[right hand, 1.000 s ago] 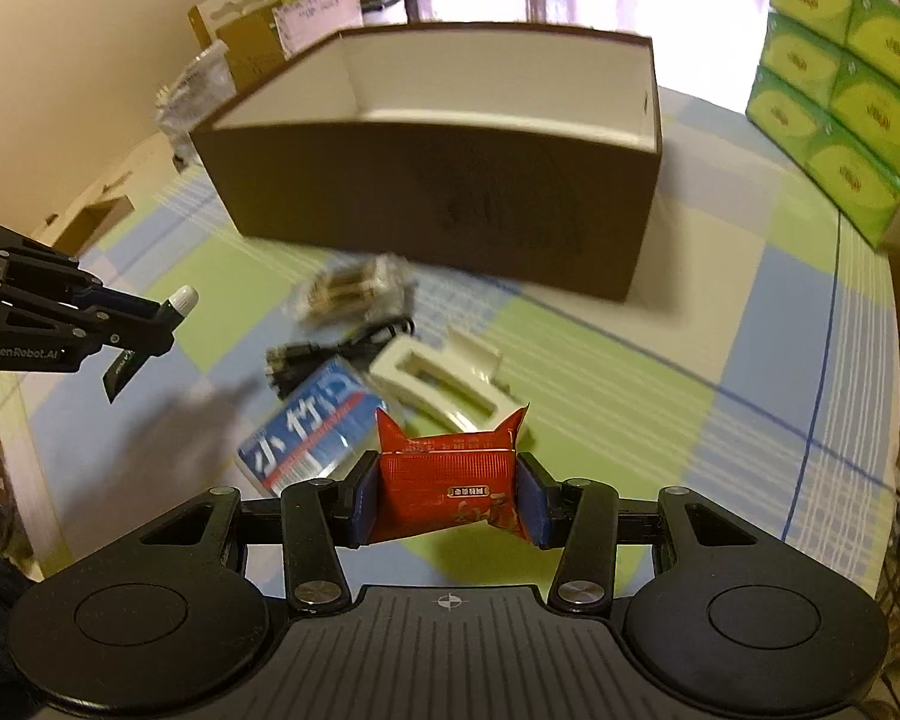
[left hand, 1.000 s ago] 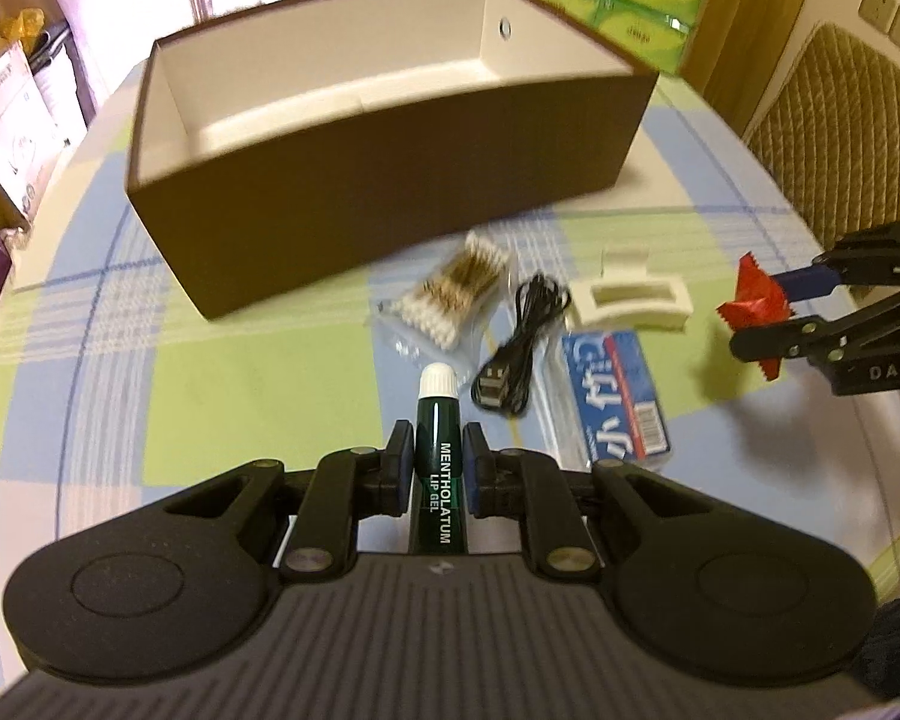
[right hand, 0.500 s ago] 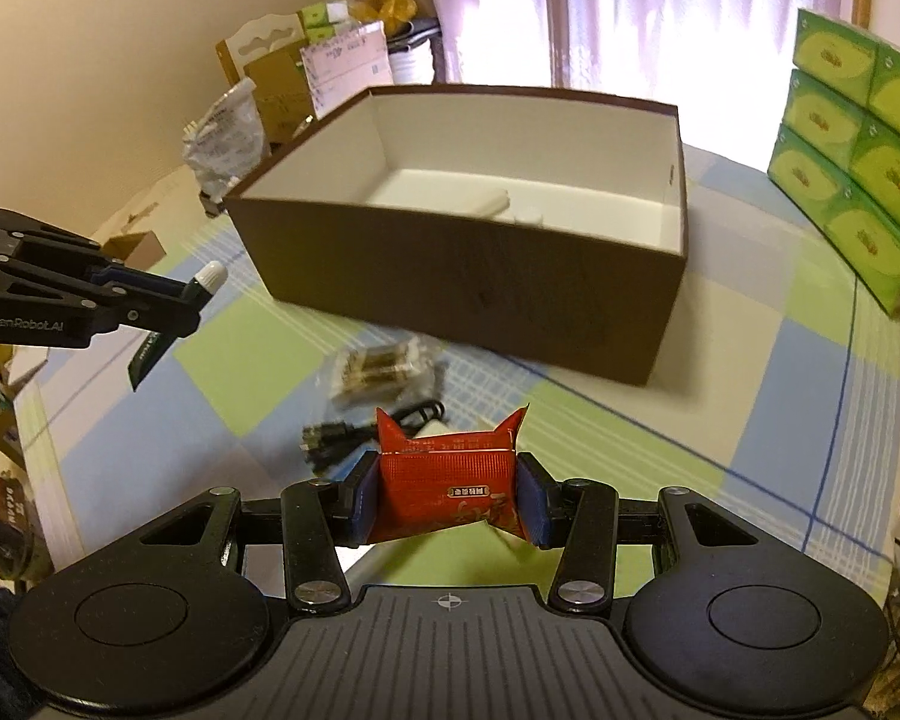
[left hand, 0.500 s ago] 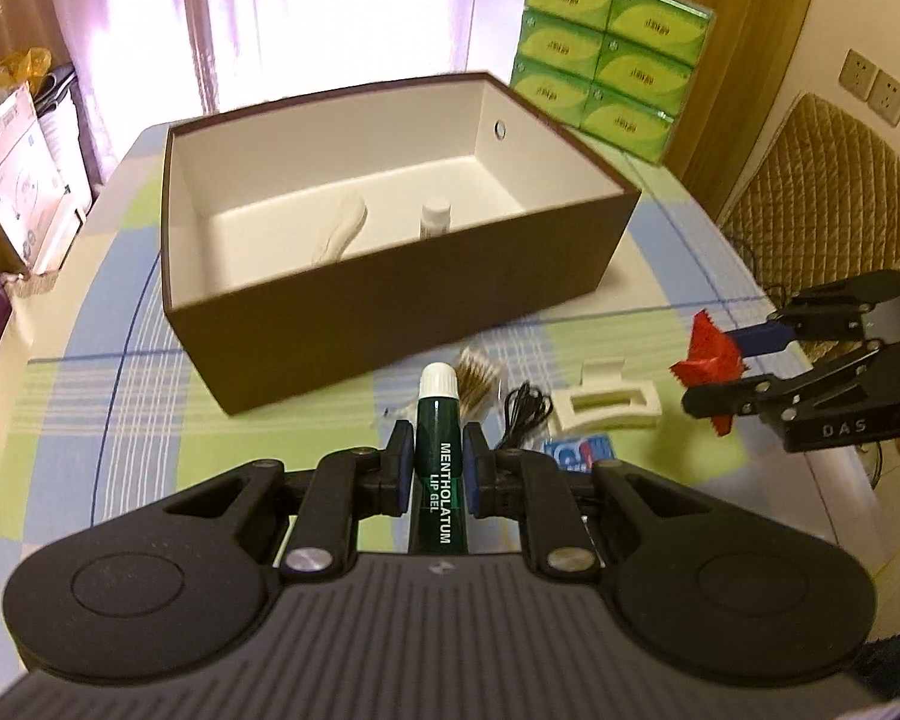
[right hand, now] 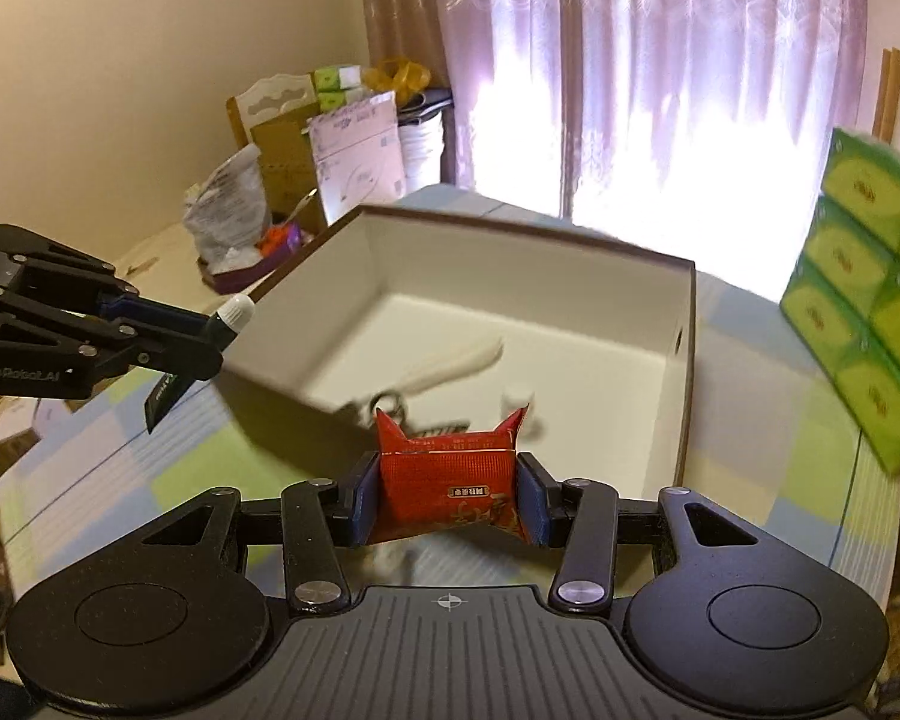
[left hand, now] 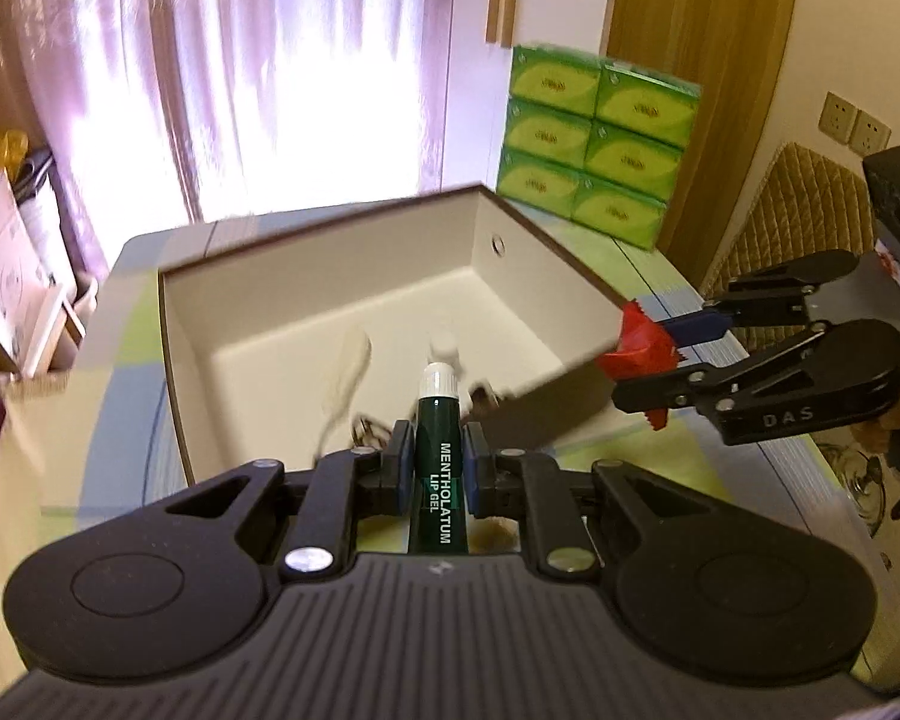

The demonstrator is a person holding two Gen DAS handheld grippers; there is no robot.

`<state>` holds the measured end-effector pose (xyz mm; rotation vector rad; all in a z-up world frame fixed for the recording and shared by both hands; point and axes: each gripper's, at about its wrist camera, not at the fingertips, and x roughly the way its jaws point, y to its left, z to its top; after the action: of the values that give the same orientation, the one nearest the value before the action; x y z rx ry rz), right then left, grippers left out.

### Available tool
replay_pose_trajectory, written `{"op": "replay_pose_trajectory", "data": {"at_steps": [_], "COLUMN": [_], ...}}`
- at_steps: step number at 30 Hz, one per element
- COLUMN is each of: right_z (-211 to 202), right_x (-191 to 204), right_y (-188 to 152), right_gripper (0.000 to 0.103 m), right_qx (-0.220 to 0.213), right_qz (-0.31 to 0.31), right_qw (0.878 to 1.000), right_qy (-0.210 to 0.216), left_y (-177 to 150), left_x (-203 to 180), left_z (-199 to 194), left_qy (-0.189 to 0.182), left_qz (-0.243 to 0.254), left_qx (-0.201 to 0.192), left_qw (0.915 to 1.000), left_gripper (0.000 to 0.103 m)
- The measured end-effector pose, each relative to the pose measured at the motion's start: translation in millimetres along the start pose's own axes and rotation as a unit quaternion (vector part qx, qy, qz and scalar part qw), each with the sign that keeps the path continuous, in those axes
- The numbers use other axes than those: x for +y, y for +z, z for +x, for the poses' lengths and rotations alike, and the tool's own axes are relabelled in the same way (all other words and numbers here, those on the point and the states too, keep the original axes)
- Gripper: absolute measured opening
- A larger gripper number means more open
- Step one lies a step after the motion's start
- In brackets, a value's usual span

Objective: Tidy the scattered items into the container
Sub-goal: 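Lift the lip gel and candy packet with both tools and carry them over the box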

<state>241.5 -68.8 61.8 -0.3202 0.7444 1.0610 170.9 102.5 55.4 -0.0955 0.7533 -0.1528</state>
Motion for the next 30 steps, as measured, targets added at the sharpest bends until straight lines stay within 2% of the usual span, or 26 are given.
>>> {"op": "replay_pose_trajectory", "data": {"at_steps": [6, 14, 21, 30], "right_z": [36, 99, 141, 168], "right_x": [-23, -42, -65, -65], "right_y": [30, 41, 34, 39], "right_gripper": [0.049, 0.049, 0.049, 0.049], "right_qx": [0.016, 0.084, 0.141, 0.18], "right_qz": [-0.016, -0.073, -0.109, -0.167], "right_qw": [1.0, 0.994, 0.984, 0.969], "right_qy": [-0.016, -0.024, -0.021, -0.001], "left_y": [37, 64, 70, 59], "left_x": [15, 34, 43, 43], "left_z": [27, 94, 159, 216], "left_qy": [-0.009, -0.035, -0.047, -0.043], "left_qz": [0.009, 0.006, 0.009, 0.032], "left_qx": [-0.008, 0.034, 0.087, 0.148], "left_qw": [0.9999, 0.9988, 0.9951, 0.9875], "left_gripper": [0.013, 0.013, 0.013, 0.013]}}
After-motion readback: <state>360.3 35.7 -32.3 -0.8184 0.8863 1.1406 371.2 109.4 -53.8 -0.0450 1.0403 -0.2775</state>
